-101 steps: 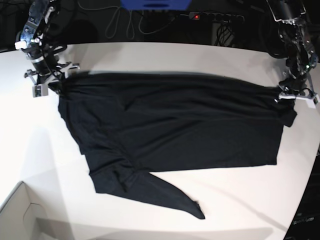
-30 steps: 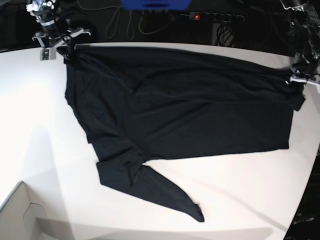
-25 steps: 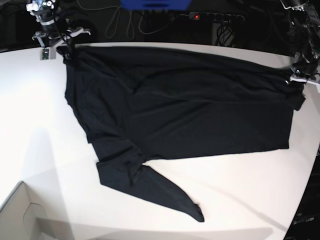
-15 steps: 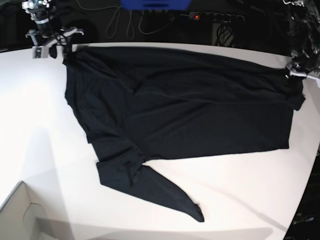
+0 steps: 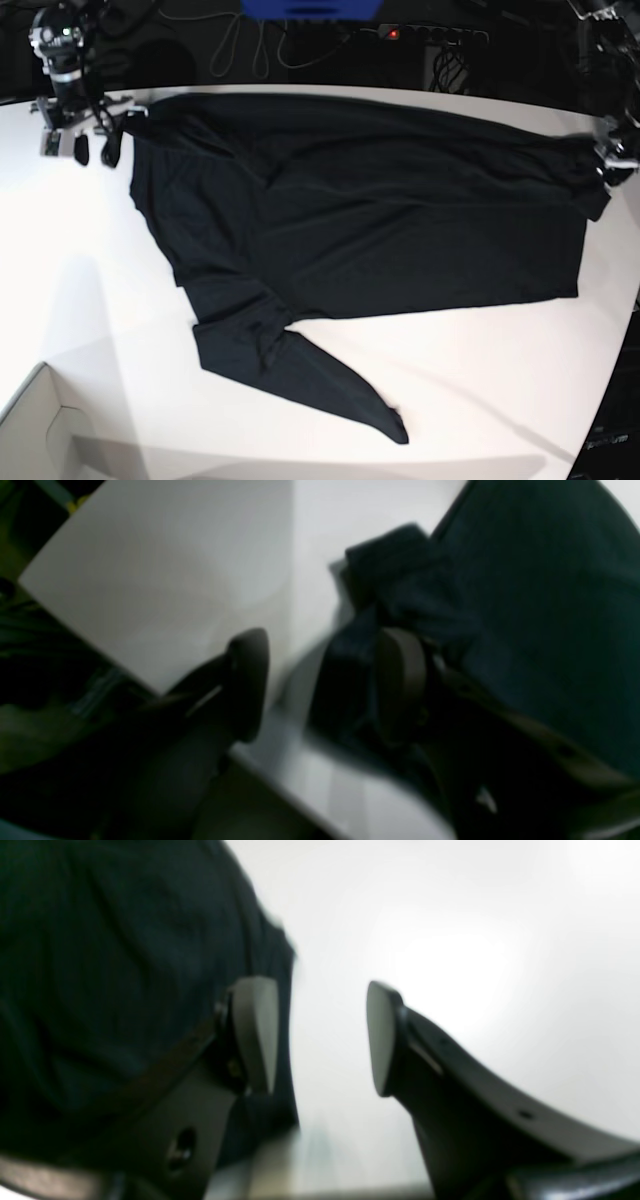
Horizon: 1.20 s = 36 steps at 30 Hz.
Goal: Layout the t-shirt on the table in an organized manner, then fold the t-shirt properly
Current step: 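Grasp the shirt side edge with the right gripper near the sleeve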
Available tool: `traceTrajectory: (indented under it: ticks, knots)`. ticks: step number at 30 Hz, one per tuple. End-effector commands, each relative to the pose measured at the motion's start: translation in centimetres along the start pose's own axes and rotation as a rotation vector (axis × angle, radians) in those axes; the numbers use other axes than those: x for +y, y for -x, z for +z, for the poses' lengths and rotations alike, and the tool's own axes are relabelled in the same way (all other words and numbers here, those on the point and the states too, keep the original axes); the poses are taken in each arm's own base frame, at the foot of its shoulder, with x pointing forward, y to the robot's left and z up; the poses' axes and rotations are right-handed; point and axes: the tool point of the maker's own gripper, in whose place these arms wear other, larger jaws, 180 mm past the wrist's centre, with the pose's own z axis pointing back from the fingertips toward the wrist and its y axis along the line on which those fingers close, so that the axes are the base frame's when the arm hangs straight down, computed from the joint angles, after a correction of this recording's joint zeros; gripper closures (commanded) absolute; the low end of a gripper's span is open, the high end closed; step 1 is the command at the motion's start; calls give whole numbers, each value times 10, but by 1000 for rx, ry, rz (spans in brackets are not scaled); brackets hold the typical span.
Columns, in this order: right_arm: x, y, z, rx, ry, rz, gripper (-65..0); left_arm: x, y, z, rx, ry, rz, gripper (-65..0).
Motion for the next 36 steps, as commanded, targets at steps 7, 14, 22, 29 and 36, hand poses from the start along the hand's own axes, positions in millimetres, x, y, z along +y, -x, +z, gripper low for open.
traceTrajectory:
  ticks: [7,14,22,29,36]
  knots:
    - [26,-56,-48,-131,-81,50,-294,-42,-70,-19,-146,63,-10,-332]
    - [74,-74,-134,-45,-166,153,-316,-83,-94,-53,-142,76,-43,-366]
    - [96,-89,-197,26,-269,117,-389,-112,-94,-77,-83,115,-58,-600]
    - [112,-88,-227,90,-354,61,-389,-114,-90,-97,-95,116,3,-599]
    - [126,-86,-231,52,-393,20,-387,-126,-78,-114,-117,113,-163,-599]
